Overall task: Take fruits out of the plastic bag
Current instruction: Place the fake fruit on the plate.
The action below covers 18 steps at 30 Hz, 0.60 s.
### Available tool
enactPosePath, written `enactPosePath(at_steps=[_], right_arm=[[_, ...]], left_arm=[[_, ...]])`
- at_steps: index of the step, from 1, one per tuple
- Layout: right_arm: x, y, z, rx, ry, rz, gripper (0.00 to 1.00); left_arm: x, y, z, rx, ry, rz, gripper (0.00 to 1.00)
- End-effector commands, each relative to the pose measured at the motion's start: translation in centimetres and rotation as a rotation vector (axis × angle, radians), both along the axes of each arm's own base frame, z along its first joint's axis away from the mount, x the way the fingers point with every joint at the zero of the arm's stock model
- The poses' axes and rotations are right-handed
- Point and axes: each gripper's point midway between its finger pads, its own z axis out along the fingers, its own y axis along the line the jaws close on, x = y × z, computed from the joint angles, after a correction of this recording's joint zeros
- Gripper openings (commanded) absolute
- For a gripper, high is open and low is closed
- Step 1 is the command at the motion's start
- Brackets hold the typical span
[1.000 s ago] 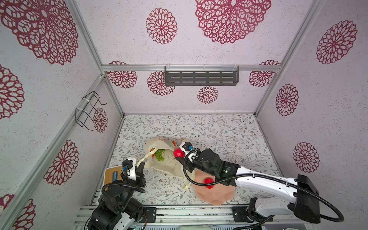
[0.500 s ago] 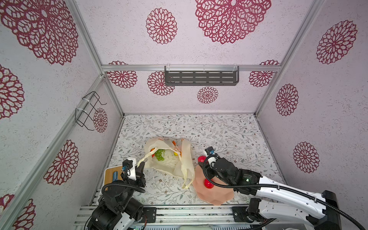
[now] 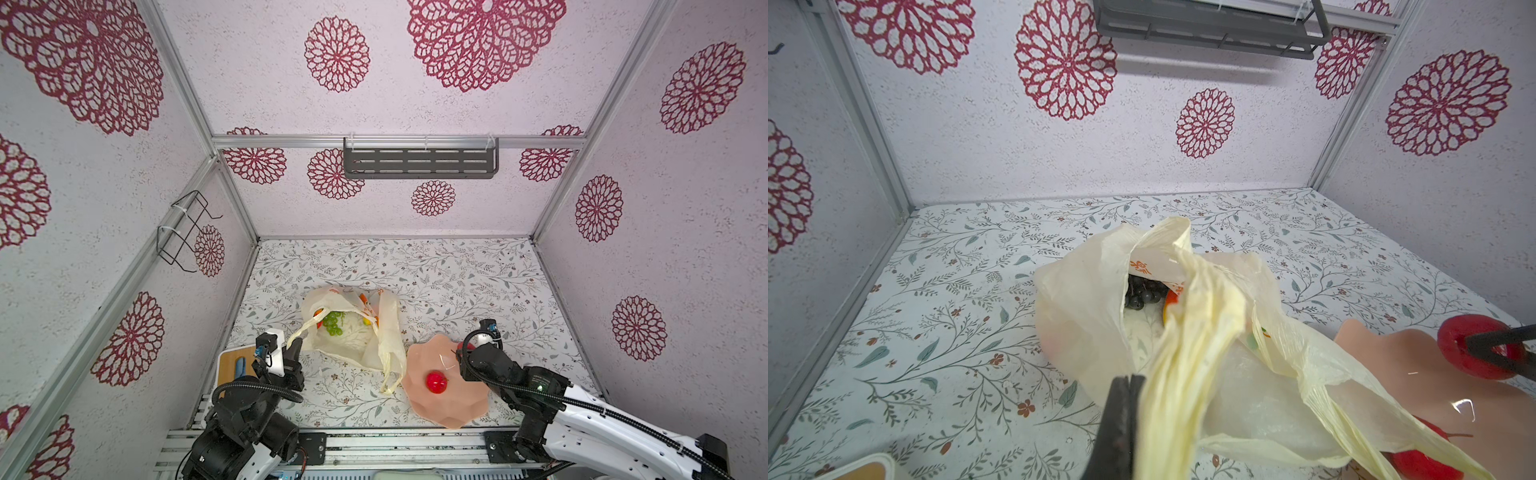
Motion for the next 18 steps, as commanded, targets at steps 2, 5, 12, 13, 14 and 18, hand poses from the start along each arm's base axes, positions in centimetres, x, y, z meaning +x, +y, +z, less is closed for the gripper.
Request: enactPosePath(at_steps=[2, 5, 12, 13, 14, 18], right_arm=[[-0.2, -0.7, -1.0, 0.029, 0.056, -0.078, 0.3], [-0.1, -0.7, -2.0, 0.007, 0.086, -0.086, 0.32], [0.1, -0.6, -3.6, -0.021, 0.128, -0.106, 0.35], [0.0, -0.5, -3.8, -0.021, 0.133, -0.104, 0.35], [0.0, -0.5, -4.1, -0.021, 0.138, -0.106, 0.35], [-0.1, 0.0, -4.8, 0.005, 0.154, -0.096, 0.36]], left_arm=[[0.0, 0.0, 0.3, 0.0, -0.022, -0.001, 0.04], [0.0, 0.0, 0.3, -0.001, -0.023, -0.001, 0.04], [0.1, 0.1, 0.3, 0.002, -0.02, 0.003, 0.05], [0.1, 0.1, 0.3, 0.001, -0.02, 0.003, 0.05], [0.1, 0.0, 0.2, 0.003, -0.019, 0.0, 0.05], [0.1, 0.0, 0.2, 0.003, -0.016, 0.001, 0.05]])
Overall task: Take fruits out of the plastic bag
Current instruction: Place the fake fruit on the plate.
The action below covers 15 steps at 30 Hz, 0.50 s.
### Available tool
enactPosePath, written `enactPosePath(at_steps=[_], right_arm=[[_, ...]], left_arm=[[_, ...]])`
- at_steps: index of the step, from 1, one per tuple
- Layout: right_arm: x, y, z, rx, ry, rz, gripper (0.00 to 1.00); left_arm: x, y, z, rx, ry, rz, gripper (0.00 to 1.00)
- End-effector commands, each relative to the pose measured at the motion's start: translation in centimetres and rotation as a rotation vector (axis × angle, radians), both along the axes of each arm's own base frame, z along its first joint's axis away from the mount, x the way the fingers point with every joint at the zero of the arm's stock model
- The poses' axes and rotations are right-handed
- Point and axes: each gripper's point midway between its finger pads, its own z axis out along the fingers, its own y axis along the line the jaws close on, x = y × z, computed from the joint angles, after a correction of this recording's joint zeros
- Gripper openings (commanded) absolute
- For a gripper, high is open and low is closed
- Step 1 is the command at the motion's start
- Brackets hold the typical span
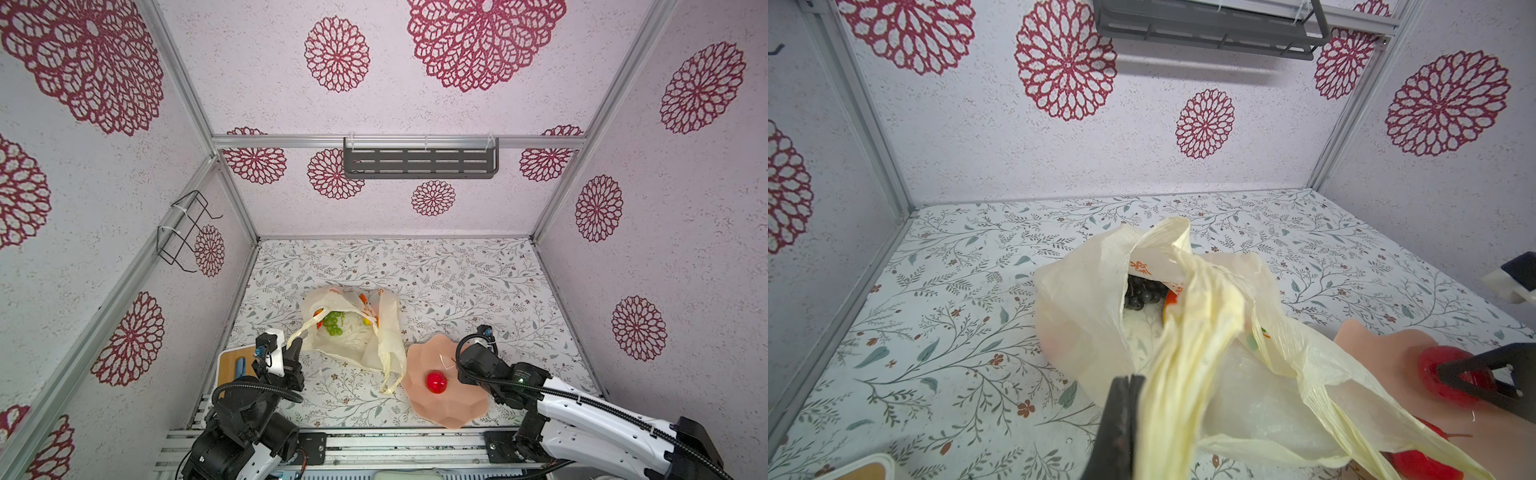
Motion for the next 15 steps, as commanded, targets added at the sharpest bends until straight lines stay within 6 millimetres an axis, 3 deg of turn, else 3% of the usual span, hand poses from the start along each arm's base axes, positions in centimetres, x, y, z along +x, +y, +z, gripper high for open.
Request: enactPosePath(at_steps=[1, 10, 15], right_arm=[[0.2, 0.5, -0.2, 0.049, 0.005, -0.025, 0.37], [0.2, 1.2, -0.9, 0.032, 0.035, 0.015, 0.45], [0.1, 1.8, -1.3, 0.012, 0.062, 0.043, 0.56]], left_arm=[[0.2, 0.0, 0.2, 0.004, -0.015, 0.0, 0.05], [0.2, 0.0, 0.1, 0.006, -0.013, 0.002, 0.05], [0.2, 0.0, 0.2, 0.004, -0.014, 0.004, 0.05]])
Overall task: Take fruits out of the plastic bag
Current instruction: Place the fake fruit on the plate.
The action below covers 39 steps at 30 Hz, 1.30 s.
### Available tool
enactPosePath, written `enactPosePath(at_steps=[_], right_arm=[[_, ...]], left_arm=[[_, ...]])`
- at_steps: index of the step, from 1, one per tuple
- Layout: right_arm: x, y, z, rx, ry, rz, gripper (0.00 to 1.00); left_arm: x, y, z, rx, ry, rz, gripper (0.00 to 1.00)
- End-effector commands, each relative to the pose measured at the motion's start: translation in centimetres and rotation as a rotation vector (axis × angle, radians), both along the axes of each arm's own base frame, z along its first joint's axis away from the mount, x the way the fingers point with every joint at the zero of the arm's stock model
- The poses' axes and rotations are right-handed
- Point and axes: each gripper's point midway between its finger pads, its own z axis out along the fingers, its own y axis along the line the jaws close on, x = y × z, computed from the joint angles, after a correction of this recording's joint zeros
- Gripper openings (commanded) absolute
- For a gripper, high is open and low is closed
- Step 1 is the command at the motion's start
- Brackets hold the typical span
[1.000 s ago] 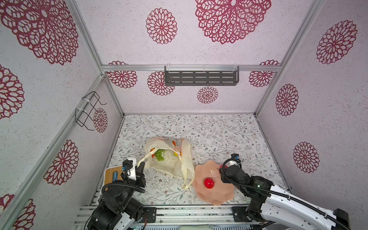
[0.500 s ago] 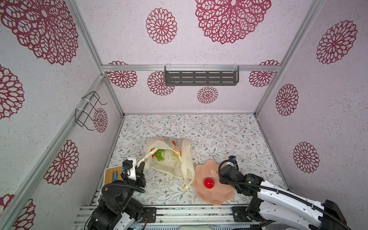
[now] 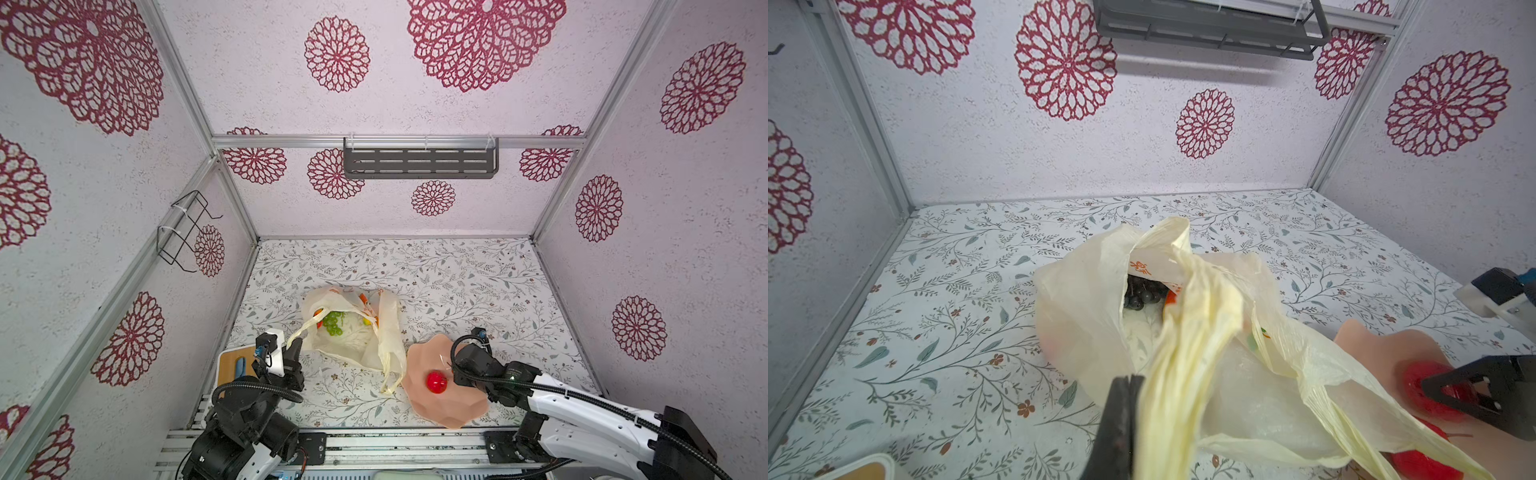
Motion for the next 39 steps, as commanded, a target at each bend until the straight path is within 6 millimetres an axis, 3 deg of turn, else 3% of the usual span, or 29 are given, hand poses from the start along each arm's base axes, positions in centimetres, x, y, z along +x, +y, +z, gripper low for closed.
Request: enactPosePath(at_steps=[1, 8, 28, 33, 39], right_arm=[[0.3, 0.7, 0.6, 0.011, 0.0, 0.018, 0.57], [0.6, 1.6, 0.4, 0.047, 0.0, 0.027, 0.65], [1.7, 1.0, 4.4, 0.086, -0.131, 0.007, 0.7], [2.2, 1.4, 6.3, 0.105, -0.186, 0.033, 0.69], [3.3, 3.5, 10.0, 0.135, -0.3, 0.147, 0.61]], left_arm=[[0.2, 0.0, 0.2, 0.003, -0.016, 0.002, 0.05], [0.1, 0.1, 0.2, 0.002, -0.017, 0.003, 0.05], [0.0, 0.1, 0.3, -0.001, -0.022, 0.002, 0.05], [0.0, 0.1, 0.3, 0.0, -0.023, 0.004, 0.05], [0.0, 0.1, 0.3, 0.0, -0.021, 0.002, 0.05]])
